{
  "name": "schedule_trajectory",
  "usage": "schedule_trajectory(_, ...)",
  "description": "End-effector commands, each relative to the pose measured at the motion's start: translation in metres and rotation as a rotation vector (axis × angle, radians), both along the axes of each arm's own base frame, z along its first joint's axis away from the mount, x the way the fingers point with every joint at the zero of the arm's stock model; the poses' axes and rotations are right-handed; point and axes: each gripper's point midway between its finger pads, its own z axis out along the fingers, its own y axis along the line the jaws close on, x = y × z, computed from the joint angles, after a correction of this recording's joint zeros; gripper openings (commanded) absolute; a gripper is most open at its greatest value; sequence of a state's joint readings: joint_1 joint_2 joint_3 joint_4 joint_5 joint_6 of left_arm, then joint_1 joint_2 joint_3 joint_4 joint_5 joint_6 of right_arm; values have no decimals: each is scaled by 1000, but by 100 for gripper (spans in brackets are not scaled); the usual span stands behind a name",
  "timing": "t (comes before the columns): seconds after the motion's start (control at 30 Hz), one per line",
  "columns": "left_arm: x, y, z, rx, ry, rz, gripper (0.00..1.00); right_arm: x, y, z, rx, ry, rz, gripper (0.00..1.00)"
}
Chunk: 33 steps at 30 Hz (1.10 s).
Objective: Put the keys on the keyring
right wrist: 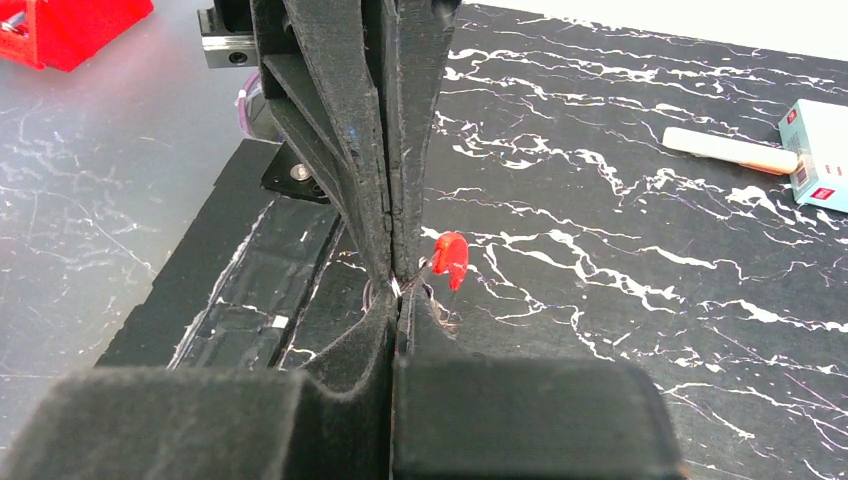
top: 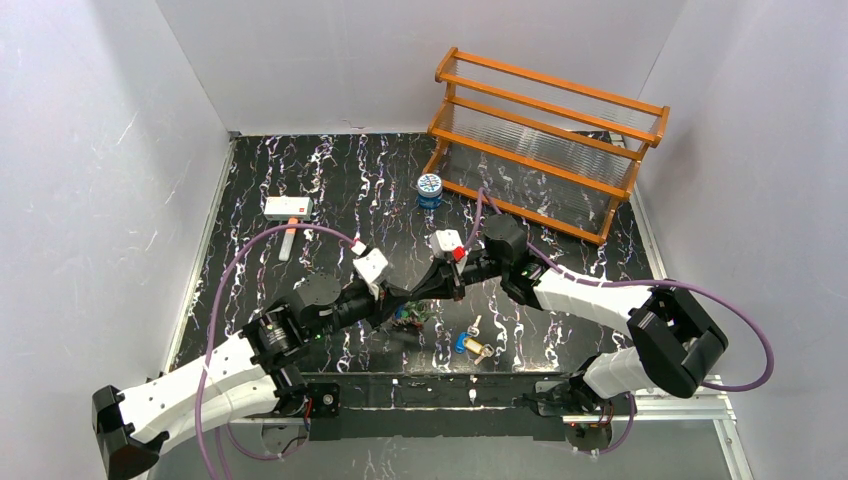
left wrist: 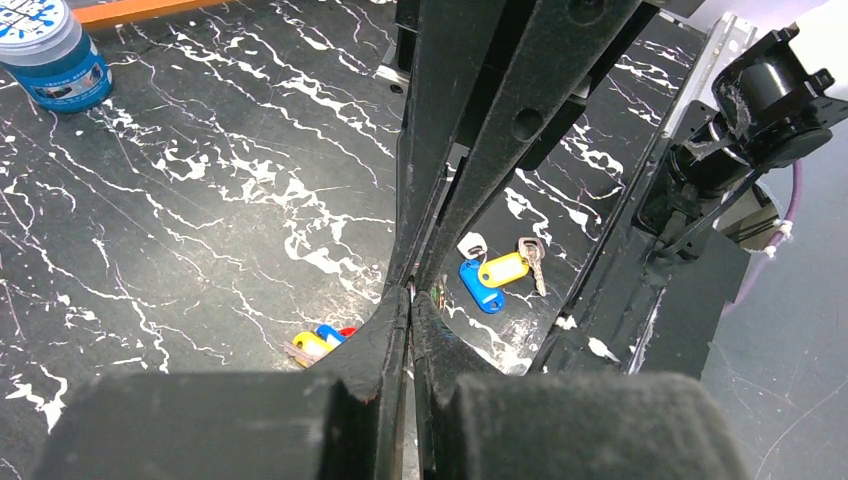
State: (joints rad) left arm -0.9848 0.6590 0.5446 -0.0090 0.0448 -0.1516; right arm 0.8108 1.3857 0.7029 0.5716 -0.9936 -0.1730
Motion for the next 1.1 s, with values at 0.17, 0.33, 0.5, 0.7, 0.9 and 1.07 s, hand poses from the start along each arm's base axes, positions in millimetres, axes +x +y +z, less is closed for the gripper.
schedule_trajectory(0.17, 18, 24, 19, 16, -90, 134, 45, 23, -3, 3, -3, -69, -162, 1)
schedule_trajectory(0.33, 13, 27, 10, 72, -129, 89, 56, 20, -9, 8, 18, -94, -179, 1)
schedule_trajectory(0.5, -5, 15, 1, 102, -208, -89, 54, 12, -12, 5, 10, -85, -139, 1)
schedule_trajectory(0.7, -17, 1, 2, 82, -333, -234, 46, 5, -12, 7, 10, -74, -106, 1)
schedule_trajectory(0.9, -5, -2, -1, 96, -354, -198, 36, 4, -12, 9, 13, -72, -100, 1)
schedule_trajectory(1.07, 0, -6, -7, 99, -342, -181, 33, 4, -12, 8, 7, -62, -99, 1)
